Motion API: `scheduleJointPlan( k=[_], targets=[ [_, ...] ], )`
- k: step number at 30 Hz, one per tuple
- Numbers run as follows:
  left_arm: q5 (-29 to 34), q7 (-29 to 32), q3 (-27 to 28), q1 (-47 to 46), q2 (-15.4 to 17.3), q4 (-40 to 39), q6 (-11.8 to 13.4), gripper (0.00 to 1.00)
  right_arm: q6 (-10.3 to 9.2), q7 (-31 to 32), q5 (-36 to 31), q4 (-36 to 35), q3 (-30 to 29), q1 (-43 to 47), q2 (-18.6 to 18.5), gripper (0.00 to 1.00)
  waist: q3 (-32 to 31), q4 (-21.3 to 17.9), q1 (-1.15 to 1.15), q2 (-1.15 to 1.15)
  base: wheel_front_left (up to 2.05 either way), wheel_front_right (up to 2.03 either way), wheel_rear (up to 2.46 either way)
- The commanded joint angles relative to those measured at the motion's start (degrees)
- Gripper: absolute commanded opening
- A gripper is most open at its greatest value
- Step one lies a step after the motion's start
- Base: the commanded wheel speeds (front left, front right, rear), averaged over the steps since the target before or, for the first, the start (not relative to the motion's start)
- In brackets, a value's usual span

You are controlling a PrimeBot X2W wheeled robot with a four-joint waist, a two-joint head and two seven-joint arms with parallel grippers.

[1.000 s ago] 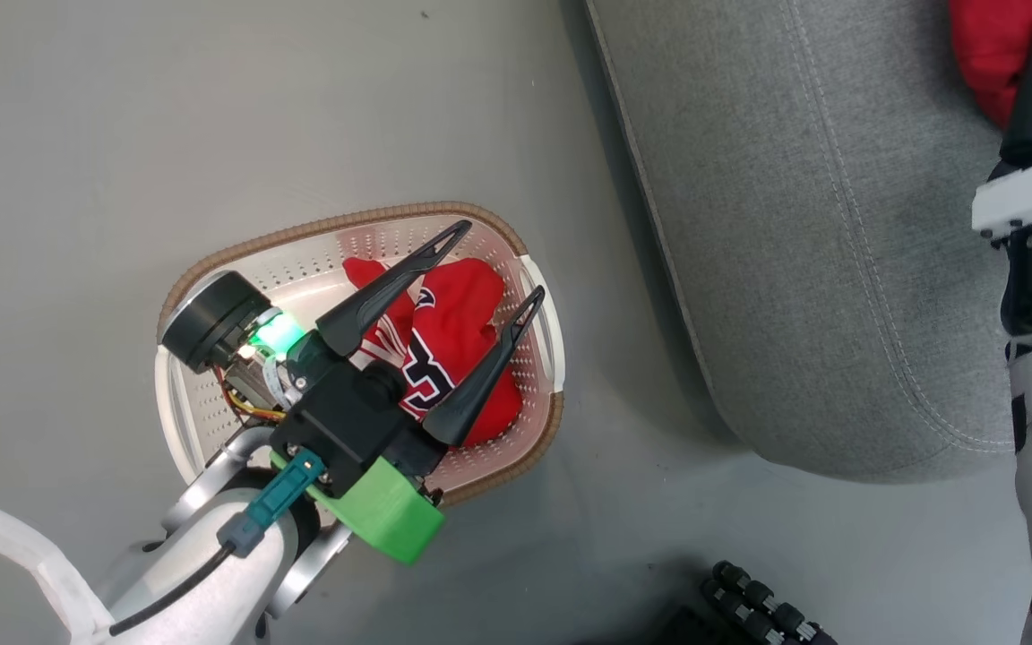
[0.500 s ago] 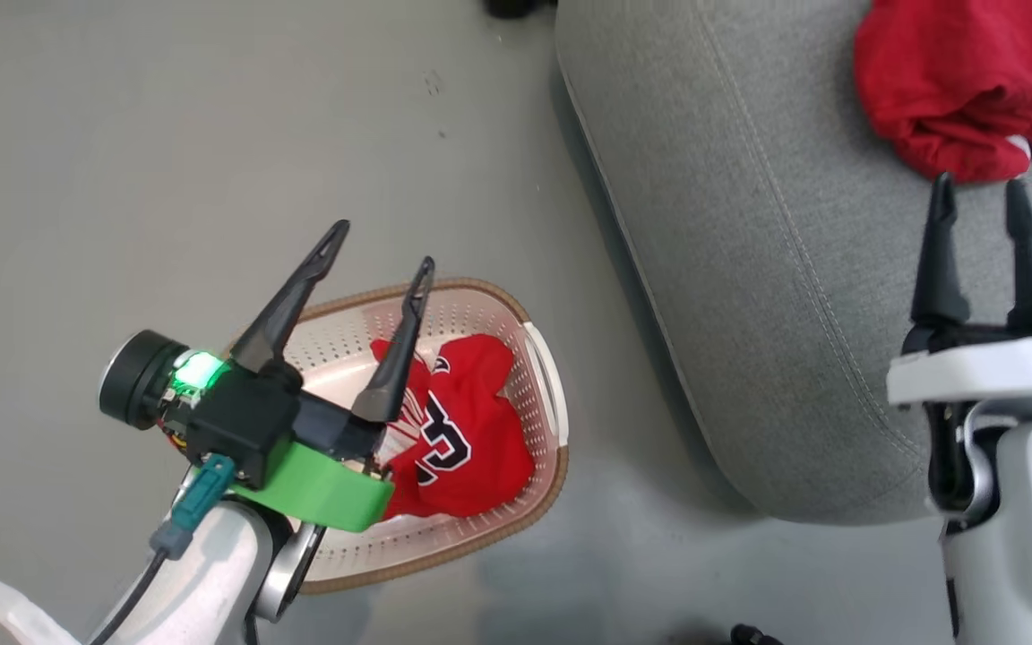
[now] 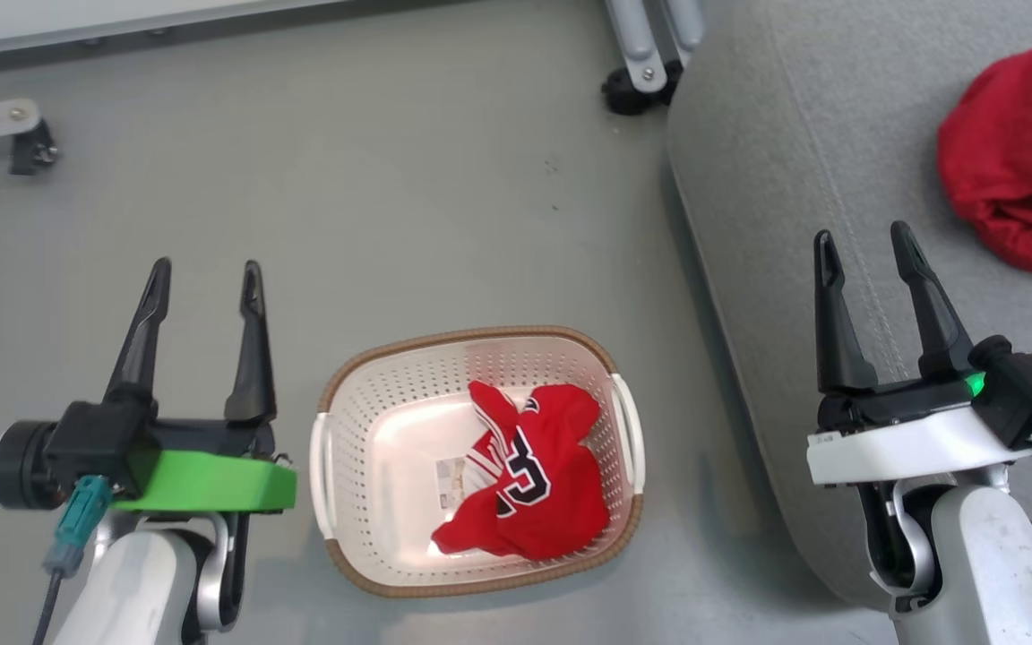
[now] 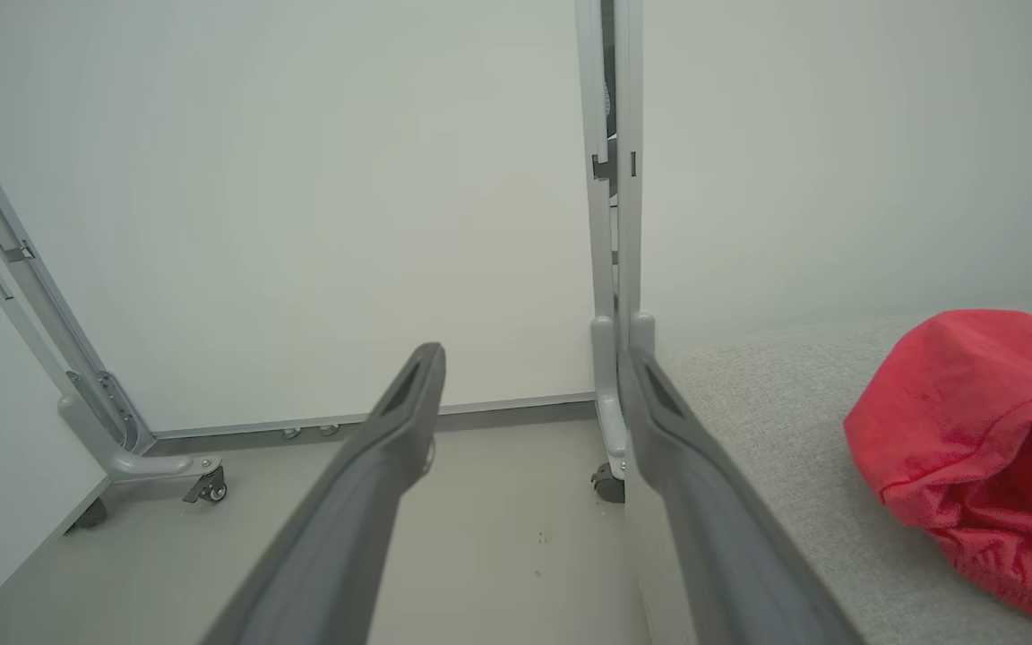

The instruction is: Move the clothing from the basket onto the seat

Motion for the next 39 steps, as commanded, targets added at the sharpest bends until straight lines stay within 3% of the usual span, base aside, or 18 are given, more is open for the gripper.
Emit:
scheduleJointPlan(
  k=[1, 9, 19, 39],
  targets=[
    [-0.39, -0.2, 1.12, 1.79, -0.52, 0.18, -0.06, 1.0, 0.01, 0.48, -0.73, -0.43, 0.09, 1.34, -0.19, 1.0, -4.02, 4.4, 0.01, 0.0, 0.0, 0.0, 0.0],
    [1.17, -0.22, 6.1, 8.67, -2.83, 2.1, -3.15, 1.0, 0.01, 3.29, -1.85, -1.14, 0.22, 5.64, -0.18, 1.0, -8.64, 7.5, 0.01, 0.0, 0.0, 0.0, 0.0],
    [3.07, -0.19, 6.45, 14.62, -4.68, 4.82, -6.45, 1.0, 0.01, 5.67, -2.32, -2.23, -0.22, 11.6, -0.15, 1.0, -13.99, 7.09, 0.01, 0.0, 0.0, 0.0, 0.0],
    [4.44, -0.18, 8.0, 17.69, -5.96, 6.45, -7.6, 1.0, 0.01, 9.51, -2.85, -6.4, -0.05, 16.96, -0.02, 1.0, -16.64, 6.72, 0.01, 0.0, 0.0, 0.0, 0.0]
  ],
)
